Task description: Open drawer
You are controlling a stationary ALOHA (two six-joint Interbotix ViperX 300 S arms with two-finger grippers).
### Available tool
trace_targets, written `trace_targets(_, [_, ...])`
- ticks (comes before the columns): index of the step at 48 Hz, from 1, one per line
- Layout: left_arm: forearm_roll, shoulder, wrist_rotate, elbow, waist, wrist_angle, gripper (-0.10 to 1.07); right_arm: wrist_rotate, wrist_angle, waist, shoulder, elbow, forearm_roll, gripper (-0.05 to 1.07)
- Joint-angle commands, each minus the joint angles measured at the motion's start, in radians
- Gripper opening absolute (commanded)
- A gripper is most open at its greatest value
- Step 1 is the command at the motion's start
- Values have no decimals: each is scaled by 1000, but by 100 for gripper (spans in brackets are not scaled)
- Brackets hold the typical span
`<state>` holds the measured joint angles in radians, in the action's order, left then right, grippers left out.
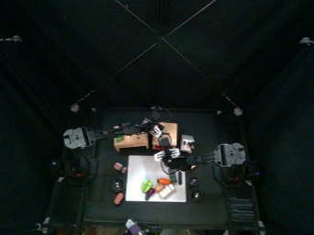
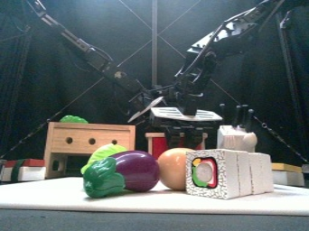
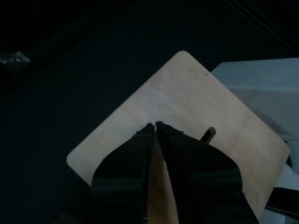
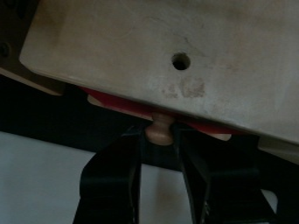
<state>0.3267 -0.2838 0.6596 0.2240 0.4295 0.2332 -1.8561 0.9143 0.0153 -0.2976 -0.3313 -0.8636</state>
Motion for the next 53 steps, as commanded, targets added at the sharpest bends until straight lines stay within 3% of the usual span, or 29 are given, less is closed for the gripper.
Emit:
trace_targets(1, [-2, 0, 2, 17, 5, 15, 58, 3, 6, 2, 20, 18, -2, 57])
trace_targets(53, [-2, 0, 0, 18, 8, 15, 58, 8, -21, -153, 25, 29, 64, 56])
